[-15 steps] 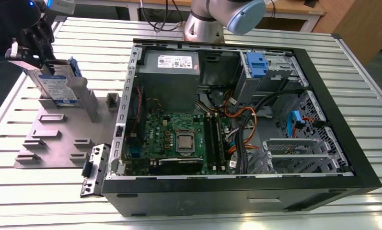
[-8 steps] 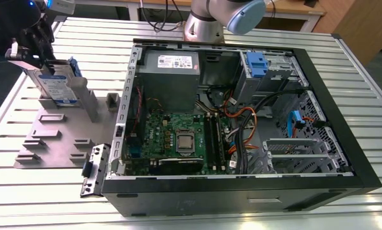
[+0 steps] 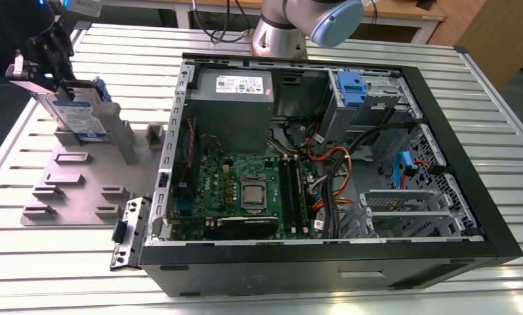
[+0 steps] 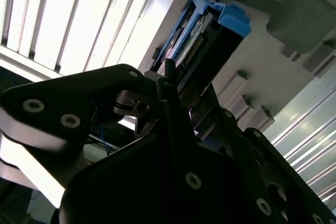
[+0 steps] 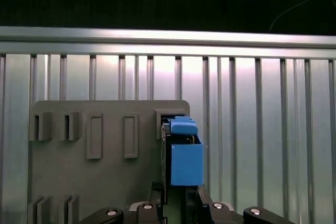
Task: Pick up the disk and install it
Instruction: 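Pick up the disk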
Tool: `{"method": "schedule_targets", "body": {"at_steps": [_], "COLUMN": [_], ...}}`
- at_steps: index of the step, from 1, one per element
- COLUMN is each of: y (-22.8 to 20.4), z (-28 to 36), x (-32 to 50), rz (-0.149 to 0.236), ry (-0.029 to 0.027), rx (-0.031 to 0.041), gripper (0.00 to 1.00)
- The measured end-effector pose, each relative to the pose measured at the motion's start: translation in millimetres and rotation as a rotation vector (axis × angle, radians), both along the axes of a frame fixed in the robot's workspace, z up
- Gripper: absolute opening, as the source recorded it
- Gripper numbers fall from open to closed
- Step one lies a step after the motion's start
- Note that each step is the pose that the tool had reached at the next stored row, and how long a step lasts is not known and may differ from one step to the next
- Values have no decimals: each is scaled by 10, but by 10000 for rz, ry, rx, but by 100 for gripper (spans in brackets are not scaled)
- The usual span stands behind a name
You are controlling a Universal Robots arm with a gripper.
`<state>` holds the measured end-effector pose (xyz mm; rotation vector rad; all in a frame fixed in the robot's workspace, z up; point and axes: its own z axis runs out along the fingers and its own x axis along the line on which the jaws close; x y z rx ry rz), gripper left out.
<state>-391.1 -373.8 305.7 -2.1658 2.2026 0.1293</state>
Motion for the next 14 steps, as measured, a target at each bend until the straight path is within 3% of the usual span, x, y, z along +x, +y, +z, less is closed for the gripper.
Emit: {"method": "schedule_targets", "body": {"at_steps": [4,7,8,14], "y": [1,0,0,0], "z": [8,8,7,-21], "x": [-1,-1,-1,-1], "rz": [-18,-116,-130,-132], "ry": [1,1,1,3], "rx": [-105,-416,-447,-450], "gripper": [35,35,35,35]}}
